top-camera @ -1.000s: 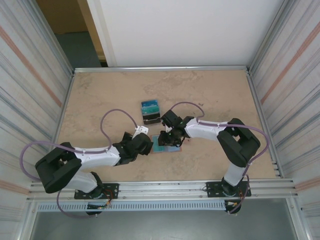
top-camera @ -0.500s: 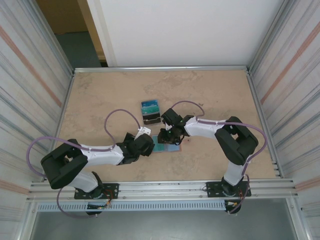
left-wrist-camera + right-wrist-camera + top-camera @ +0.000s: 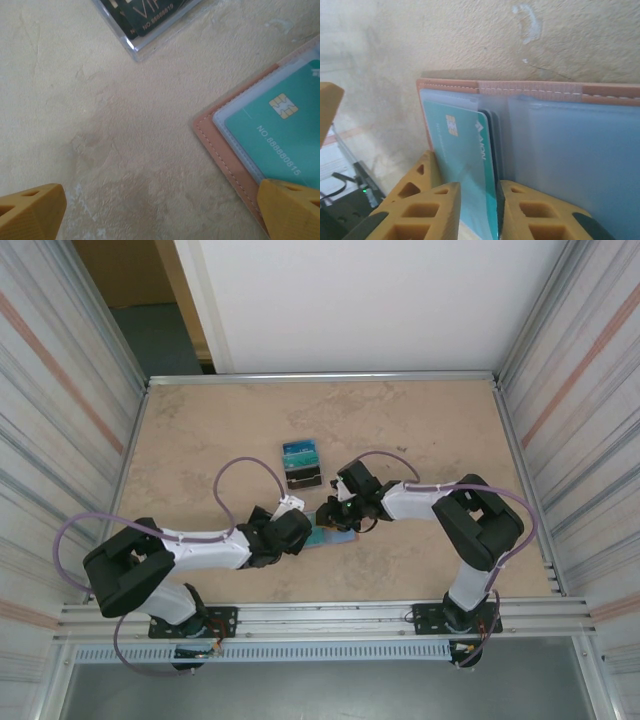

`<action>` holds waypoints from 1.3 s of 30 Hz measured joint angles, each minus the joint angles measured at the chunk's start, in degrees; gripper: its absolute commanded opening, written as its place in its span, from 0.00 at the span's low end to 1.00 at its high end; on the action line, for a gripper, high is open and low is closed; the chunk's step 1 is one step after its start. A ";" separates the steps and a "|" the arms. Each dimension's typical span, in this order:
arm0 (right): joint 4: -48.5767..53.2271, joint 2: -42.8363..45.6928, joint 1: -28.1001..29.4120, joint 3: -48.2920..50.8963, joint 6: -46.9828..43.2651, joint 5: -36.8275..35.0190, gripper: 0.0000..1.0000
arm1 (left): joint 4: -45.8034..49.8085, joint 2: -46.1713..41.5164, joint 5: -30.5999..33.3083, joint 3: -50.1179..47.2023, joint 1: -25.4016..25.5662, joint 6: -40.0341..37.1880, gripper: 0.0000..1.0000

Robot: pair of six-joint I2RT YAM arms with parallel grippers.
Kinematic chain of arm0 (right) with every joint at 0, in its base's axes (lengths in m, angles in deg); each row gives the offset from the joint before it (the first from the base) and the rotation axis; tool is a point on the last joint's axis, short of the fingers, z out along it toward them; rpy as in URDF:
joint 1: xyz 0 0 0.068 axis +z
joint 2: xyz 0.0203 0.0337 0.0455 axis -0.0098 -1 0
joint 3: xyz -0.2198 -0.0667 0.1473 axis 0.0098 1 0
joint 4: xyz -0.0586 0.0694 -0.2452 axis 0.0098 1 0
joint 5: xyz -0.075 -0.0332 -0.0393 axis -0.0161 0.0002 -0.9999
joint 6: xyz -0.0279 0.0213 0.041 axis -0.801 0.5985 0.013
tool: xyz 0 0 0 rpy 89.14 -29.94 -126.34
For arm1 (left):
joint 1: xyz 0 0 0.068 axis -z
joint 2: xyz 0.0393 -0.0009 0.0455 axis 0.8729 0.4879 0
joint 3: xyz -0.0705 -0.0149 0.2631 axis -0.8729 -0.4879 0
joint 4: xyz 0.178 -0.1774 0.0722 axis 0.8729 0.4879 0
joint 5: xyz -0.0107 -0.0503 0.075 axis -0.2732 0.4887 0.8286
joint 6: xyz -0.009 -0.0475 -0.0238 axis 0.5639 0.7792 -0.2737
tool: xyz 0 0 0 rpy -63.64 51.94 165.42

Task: Take the credit cards out of the card holder

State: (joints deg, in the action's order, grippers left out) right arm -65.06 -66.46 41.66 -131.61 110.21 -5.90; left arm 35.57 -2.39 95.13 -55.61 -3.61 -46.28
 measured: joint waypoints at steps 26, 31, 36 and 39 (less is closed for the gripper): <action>-8.87 -0.66 -0.63 3.19 2.73 4.11 0.11 | 4.94 -0.24 0.46 0.83 0.22 3.28 0.99; -9.11 -0.96 -0.63 3.19 2.73 4.20 0.10 | 5.14 -0.24 0.50 0.92 0.22 3.28 0.99; -9.16 -1.18 -0.63 3.19 2.60 4.13 0.00 | 5.60 -0.24 0.81 1.03 0.22 3.30 0.99; -8.68 -1.18 -0.63 3.19 2.49 3.98 0.00 | 5.90 -0.24 0.83 1.18 0.22 3.32 0.99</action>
State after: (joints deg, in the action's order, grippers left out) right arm -73.74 -67.64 41.03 -128.41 112.70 -1.92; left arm 41.47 -2.63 95.96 -54.43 -3.39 -42.96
